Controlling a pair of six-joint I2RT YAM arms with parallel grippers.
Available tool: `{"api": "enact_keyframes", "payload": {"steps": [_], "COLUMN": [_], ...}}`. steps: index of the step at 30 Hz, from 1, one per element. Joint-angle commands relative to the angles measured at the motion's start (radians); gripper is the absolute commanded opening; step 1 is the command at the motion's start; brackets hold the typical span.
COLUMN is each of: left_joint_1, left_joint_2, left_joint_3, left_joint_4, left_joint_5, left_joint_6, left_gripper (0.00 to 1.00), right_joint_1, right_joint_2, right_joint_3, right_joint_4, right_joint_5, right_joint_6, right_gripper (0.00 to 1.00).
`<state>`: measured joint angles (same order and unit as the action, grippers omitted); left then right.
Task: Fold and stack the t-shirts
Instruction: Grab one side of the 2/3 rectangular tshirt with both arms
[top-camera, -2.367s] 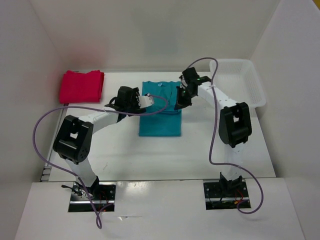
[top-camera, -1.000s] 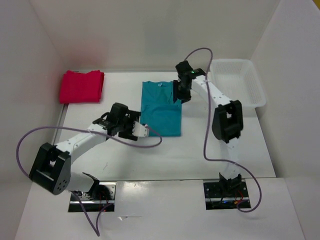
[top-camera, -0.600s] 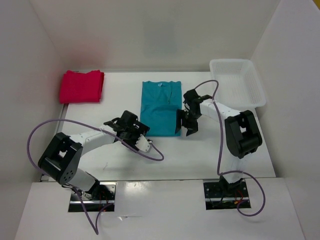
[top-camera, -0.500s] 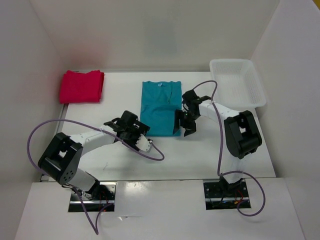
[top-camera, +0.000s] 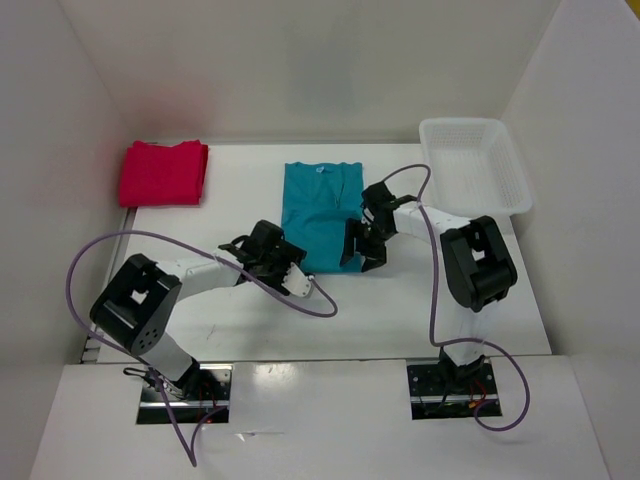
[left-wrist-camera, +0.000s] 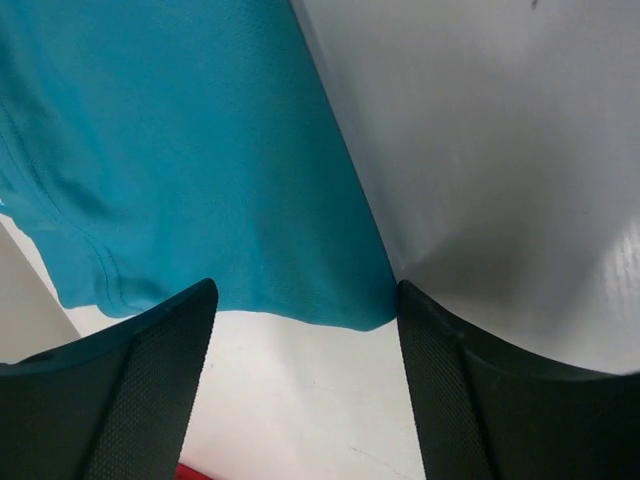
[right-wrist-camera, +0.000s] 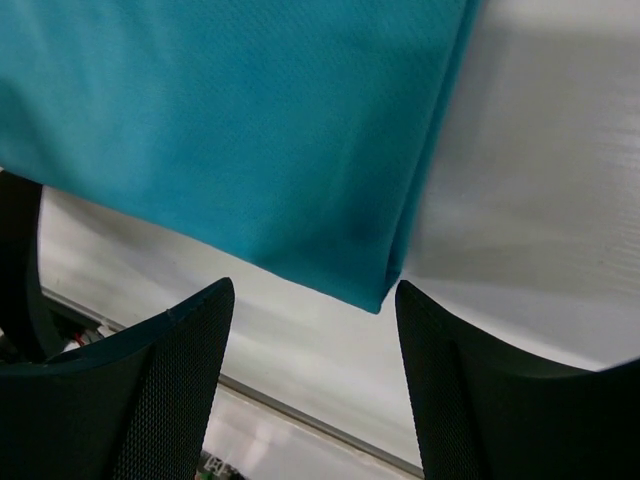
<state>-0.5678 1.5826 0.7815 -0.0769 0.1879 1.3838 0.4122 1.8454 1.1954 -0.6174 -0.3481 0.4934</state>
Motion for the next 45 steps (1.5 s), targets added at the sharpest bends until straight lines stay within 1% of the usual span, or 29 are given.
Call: {"api": "enact_keyframes", "payload": {"steps": [1, 3, 4, 6, 8, 10, 12, 13, 15, 16, 18, 19, 24, 28, 32, 35, 36, 39, 40, 42, 43, 44, 45], "left_joint_1": [-0.001, -0.001, -0.001, -0.001, -0.001, -0.001, -0.001, -0.001, -0.001, -0.001, -0.001, -0.001, -0.001, -0.001, -0.001, -0.001, -0.001, -0.001, -0.001, -0.001, -0.001, -0.001, -0.001], "left_joint_2": [0.040, 0.040, 0.040, 0.040, 0.040, 0.040, 0.040, 0.040, 0.031, 0.031, 0.031, 0.031, 0.031, 0.022, 0.022, 0.022, 0.022, 0.022, 0.022, 0.013, 0.013, 0.013, 0.013], "left_joint_3": [-0.018, -0.018, -0.018, -0.008, -0.008, -0.019, -0.019, -0.019, -0.019, -0.019, -0.019, -0.019, -0.010, -0.010, -0.010, -0.010, -0.010, -0.010, -0.010, -0.001, -0.001, -0.001, -0.001], "left_joint_4": [-0.001, -0.011, -0.011, -0.021, -0.021, -0.011, -0.011, -0.011, -0.011, -0.011, -0.011, -0.001, -0.001, -0.001, -0.011, -0.011, -0.011, -0.020, -0.020, -0.030, -0.031, -0.040, -0.040], "left_joint_5": [-0.001, -0.001, -0.001, 0.008, 0.008, 0.008, 0.008, 0.008, 0.008, 0.008, 0.008, 0.008, 0.008, 0.008, 0.008, 0.008, 0.008, 0.008, 0.008, 0.018, 0.018, 0.028, 0.028], "left_joint_6": [-0.019, -0.031, -0.060, -0.069, -0.085, -0.085, -0.094, -0.104, -0.114, -0.114, -0.124, -0.124, -0.134, -0.134, -0.134, -0.134, -0.134, -0.143, -0.143, -0.153, -0.154, -0.163, -0.163], "left_gripper": [0.77, 0.72, 0.67, 0.56, 0.48, 0.46, 0.42, 0.39, 0.38, 0.37, 0.33, 0.33, 0.32, 0.32, 0.32, 0.32, 0.32, 0.32, 0.31, 0.25, 0.24, 0.24, 0.21], "right_joint_1": [0.014, 0.014, 0.014, 0.014, 0.014, 0.014, 0.014, 0.014, 0.004, 0.004, 0.004, 0.004, -0.009, -0.009, -0.009, -0.009, -0.009, -0.009, -0.009, -0.009, -0.009, -0.009, -0.009], "right_joint_2": [0.009, 0.009, 0.009, 0.000, 0.000, 0.024, 0.044, 0.044, 0.054, 0.066, 0.078, 0.078, 0.087, 0.087, 0.066, 0.066, 0.066, 0.066, 0.066, 0.077, 0.077, 0.077, 0.077], "right_joint_3": [-0.037, -0.051, -0.062, -0.074, -0.083, -0.063, -0.050, -0.049, -0.036, -0.022, -0.011, -0.011, -0.022, -0.011, -0.020, -0.030, -0.030, -0.030, -0.030, -0.030, -0.030, -0.030, -0.030], "right_joint_4": [0.018, 0.009, 0.008, 0.008, 0.019, 0.028, 0.028, 0.037, 0.047, 0.047, 0.047, 0.047, 0.056, 0.027, 0.007, 0.007, 0.007, 0.007, 0.007, 0.007, 0.007, 0.007, 0.007], "right_joint_5": [-0.005, -0.005, 0.004, 0.004, -0.005, -0.005, -0.005, 0.004, 0.004, 0.004, 0.014, 0.023, 0.060, 0.113, 0.155, 0.155, 0.164, 0.164, 0.164, 0.164, 0.164, 0.155, 0.155], "right_joint_6": [0.013, 0.013, 0.013, 0.013, 0.013, 0.013, 0.013, 0.013, 0.013, 0.013, 0.013, 0.013, 0.013, 0.004, 0.004, 0.014, 0.014, 0.024, 0.024, 0.024, 0.024, 0.014, 0.014], "right_gripper": [0.71, 0.71, 0.71, 0.71, 0.71, 0.67, 0.63, 0.59, 0.57, 0.53, 0.49, 0.47, 0.47, 0.55, 0.57, 0.57, 0.55, 0.45, 0.32, 0.17, 0.06, 0.00, 0.00]}}
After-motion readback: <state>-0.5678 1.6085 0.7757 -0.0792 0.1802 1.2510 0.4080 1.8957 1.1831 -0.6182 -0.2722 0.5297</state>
